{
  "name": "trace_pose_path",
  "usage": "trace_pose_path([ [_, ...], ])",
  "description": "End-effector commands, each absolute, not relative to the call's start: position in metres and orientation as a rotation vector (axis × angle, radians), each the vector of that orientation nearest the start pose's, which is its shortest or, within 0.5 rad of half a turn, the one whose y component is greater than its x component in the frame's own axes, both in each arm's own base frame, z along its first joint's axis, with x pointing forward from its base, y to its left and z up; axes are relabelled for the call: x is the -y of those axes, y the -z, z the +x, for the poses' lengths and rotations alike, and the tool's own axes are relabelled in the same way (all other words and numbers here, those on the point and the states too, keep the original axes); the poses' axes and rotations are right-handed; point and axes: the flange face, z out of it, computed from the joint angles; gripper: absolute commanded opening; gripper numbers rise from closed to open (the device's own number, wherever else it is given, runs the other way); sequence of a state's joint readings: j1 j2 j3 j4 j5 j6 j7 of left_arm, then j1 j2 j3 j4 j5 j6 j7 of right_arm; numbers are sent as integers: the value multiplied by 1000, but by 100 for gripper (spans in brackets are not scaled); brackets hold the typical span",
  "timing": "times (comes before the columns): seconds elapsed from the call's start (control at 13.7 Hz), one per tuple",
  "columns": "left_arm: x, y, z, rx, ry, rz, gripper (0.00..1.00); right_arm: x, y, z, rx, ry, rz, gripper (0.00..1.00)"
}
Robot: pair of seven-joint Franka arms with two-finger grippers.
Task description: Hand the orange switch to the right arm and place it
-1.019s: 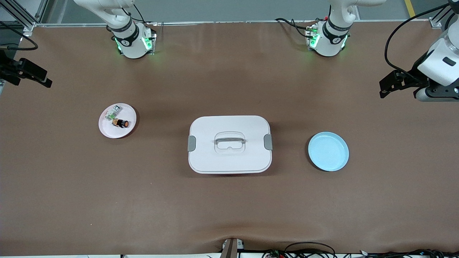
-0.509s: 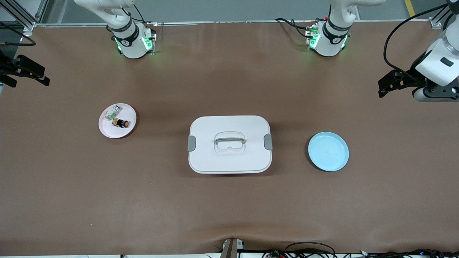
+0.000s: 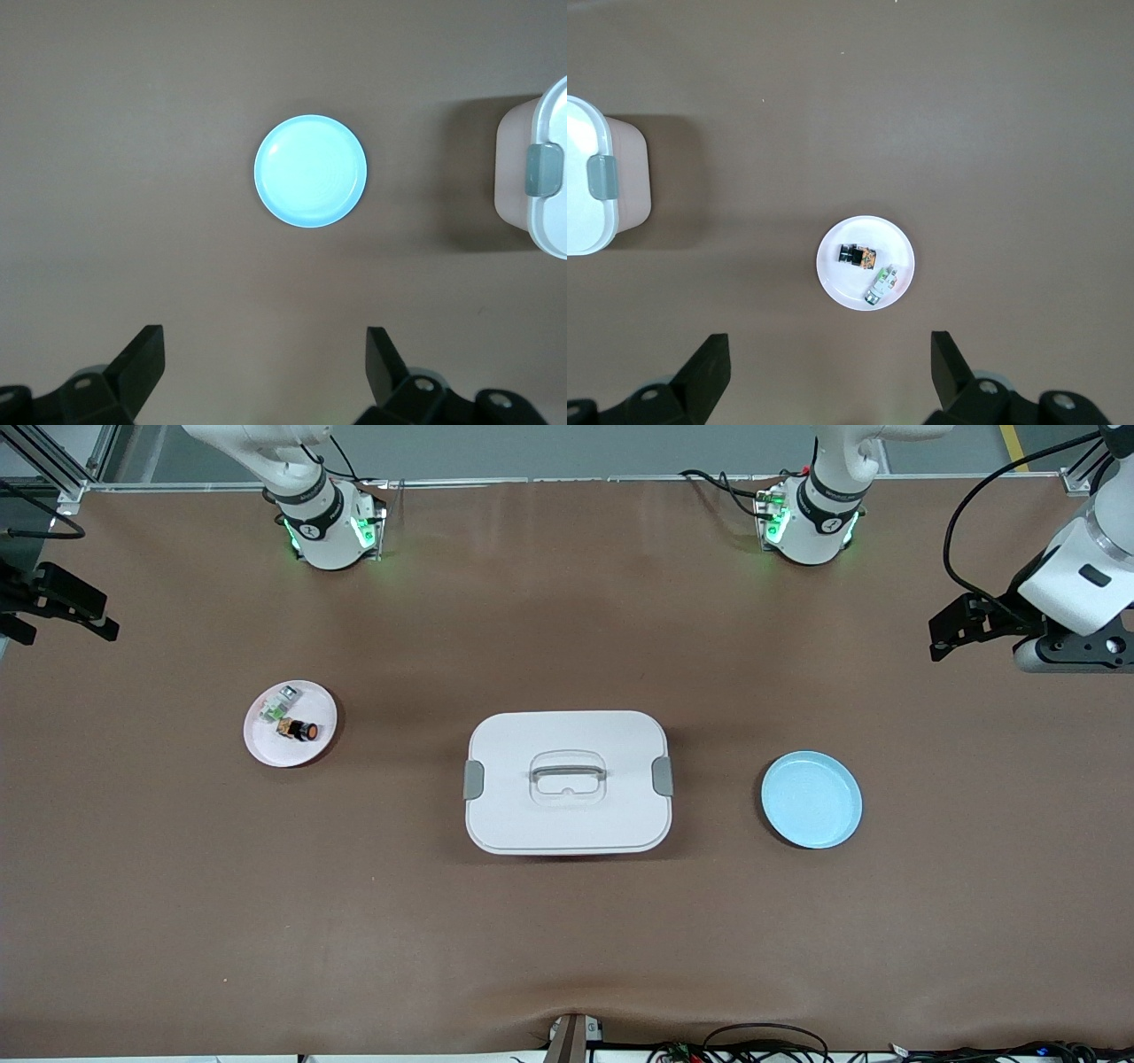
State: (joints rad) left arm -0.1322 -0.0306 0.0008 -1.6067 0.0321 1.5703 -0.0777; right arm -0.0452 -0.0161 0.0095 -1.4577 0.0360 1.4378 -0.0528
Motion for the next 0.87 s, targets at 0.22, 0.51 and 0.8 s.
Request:
trace_pose_path([
  [0.22,68,-630,531,-115,-9,-3120,100,17,-681,535,48,11,-3119,100],
  [0.51,66,-632,531,-112,-14,-3120,100,17,-682,537,48,40,-3120,100],
  [0.8,67,-632,530,-115,-14,-3123,100,16,-683,538,50,59,-3120,100],
])
